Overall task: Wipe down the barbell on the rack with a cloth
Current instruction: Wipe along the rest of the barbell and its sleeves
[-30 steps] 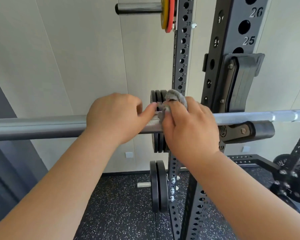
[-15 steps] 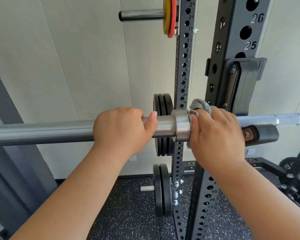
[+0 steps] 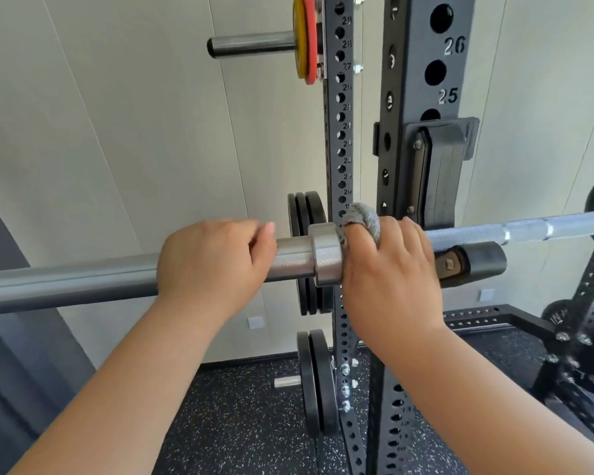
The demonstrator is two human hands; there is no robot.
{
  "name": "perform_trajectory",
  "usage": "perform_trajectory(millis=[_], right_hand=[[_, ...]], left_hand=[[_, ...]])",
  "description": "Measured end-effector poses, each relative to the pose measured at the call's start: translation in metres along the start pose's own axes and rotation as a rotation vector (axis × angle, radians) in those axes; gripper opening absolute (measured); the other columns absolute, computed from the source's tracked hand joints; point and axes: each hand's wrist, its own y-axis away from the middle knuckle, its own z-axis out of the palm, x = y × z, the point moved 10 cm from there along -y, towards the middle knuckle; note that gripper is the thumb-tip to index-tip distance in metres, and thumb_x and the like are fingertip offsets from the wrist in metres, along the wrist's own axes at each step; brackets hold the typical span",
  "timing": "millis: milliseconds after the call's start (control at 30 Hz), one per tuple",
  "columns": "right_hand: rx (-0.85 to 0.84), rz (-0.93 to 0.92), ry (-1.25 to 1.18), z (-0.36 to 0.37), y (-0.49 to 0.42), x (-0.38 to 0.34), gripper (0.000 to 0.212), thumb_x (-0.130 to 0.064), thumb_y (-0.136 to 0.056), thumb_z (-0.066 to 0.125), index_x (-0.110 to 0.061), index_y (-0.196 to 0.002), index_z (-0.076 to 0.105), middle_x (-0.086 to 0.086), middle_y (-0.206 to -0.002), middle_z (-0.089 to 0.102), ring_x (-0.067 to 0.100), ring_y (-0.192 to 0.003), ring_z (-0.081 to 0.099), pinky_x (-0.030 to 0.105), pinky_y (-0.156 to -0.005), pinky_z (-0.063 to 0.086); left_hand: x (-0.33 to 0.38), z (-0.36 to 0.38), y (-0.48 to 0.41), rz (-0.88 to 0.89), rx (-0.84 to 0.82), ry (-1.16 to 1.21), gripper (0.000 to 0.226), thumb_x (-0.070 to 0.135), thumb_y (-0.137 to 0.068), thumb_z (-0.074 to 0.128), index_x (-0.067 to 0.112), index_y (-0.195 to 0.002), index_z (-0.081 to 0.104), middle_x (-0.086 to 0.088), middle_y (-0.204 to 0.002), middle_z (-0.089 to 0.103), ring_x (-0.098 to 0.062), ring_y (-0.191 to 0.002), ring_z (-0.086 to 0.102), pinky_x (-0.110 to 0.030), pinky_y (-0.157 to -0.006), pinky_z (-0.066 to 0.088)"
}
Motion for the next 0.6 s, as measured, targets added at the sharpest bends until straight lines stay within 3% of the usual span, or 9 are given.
perform_trajectory(millis=[100, 167, 267, 333, 400, 467, 533, 600], right_hand=[[-0.011, -0.020, -0.031, 0.002, -0.006, 0.001, 0.021, -0.001, -0.083, 0.056, -0.006, -0.102, 0.064, 0.011, -0.082, 0.052, 0.035, -0.079, 0.049, 0.048, -0.085, 0.042], [-0.044, -0.058, -0.046, 0.003, -0.008, 0.000, 0.017, -0.003, -0.085, 0.058, -0.008, -0.100, 0.064, 0.009, -0.080, 0.052, 0.034, -0.076, 0.050, 0.046, -0.082, 0.044], [-0.087, -0.125, -0.058, 0.002, -0.008, -0.001, 0.018, -0.005, -0.086, 0.059, -0.009, -0.103, 0.064, 0.008, -0.082, 0.054, 0.033, -0.077, 0.050, 0.048, -0.085, 0.048], [-0.105, -0.172, -0.045, 0.002, -0.002, 0.000, 0.026, -0.005, -0.087, 0.062, -0.010, -0.113, 0.064, 0.010, -0.093, 0.059, 0.035, -0.089, 0.054, 0.053, -0.101, 0.047], [-0.141, -0.148, -0.011, 0.004, 0.009, 0.006, 0.038, -0.005, -0.091, 0.062, -0.011, -0.128, 0.059, 0.015, -0.119, 0.063, 0.039, -0.119, 0.057, 0.057, -0.123, 0.031], [-0.127, -0.077, 0.008, 0.001, 0.021, 0.011, 0.042, -0.001, -0.093, 0.050, -0.006, -0.135, 0.053, 0.026, -0.144, 0.052, 0.048, -0.144, 0.042, 0.055, -0.130, 0.013], [-0.132, -0.022, -0.015, 0.002, 0.025, 0.010, 0.045, 0.001, -0.094, 0.038, -0.002, -0.137, 0.049, 0.030, -0.153, 0.043, 0.052, -0.152, 0.028, 0.054, -0.129, 0.001], [-0.164, -0.029, -0.102, 0.010, 0.018, 0.003, 0.047, 0.001, -0.092, 0.038, -0.002, -0.137, 0.051, 0.027, -0.153, 0.044, 0.049, -0.153, 0.026, 0.053, -0.130, 0.002]], left_hand=[[0.031, 0.004, 0.013, 0.146, 0.042, 0.095, 0.045, 0.048, -0.103, 0.031, 0.025, -0.087, 0.066, 0.005, -0.073, 0.065, -0.029, -0.066, 0.060, -0.032, -0.057, 0.033], [0.051, 0.009, 0.015, 0.196, 0.030, 0.078, 0.049, 0.053, -0.104, 0.028, 0.024, -0.102, 0.068, 0.003, -0.082, 0.069, -0.029, -0.073, 0.063, -0.034, -0.063, 0.034], [0.053, 0.012, 0.009, 0.164, 0.014, 0.000, 0.053, 0.057, -0.101, 0.023, 0.024, -0.088, 0.063, 0.003, -0.069, 0.060, -0.029, -0.063, 0.058, -0.032, -0.059, 0.025], [0.050, 0.012, 0.007, 0.147, 0.000, -0.033, 0.054, 0.057, -0.100, 0.021, 0.024, -0.078, 0.057, 0.003, -0.063, 0.056, -0.029, -0.058, 0.055, -0.031, -0.054, 0.021], [0.048, 0.009, 0.003, 0.128, -0.008, -0.049, 0.058, 0.058, -0.100, 0.015, 0.023, -0.071, 0.053, 0.003, -0.059, 0.054, -0.027, -0.054, 0.050, -0.028, -0.050, 0.018], [0.048, 0.009, -0.003, 0.112, -0.025, -0.048, 0.063, 0.059, -0.099, 0.008, 0.023, -0.065, 0.048, 0.004, -0.055, 0.049, -0.025, -0.054, 0.044, -0.029, -0.050, 0.019], [0.046, 0.017, -0.012, 0.085, -0.101, 0.005, 0.067, 0.060, -0.099, 0.007, 0.023, -0.061, 0.047, 0.004, -0.055, 0.048, -0.022, -0.054, 0.043, -0.032, -0.053, 0.026], [0.043, 0.022, -0.017, 0.057, -0.164, 0.049, 0.069, 0.060, -0.100, 0.009, 0.022, -0.059, 0.050, 0.004, -0.057, 0.050, -0.016, -0.054, 0.043, -0.033, -0.055, 0.028]])
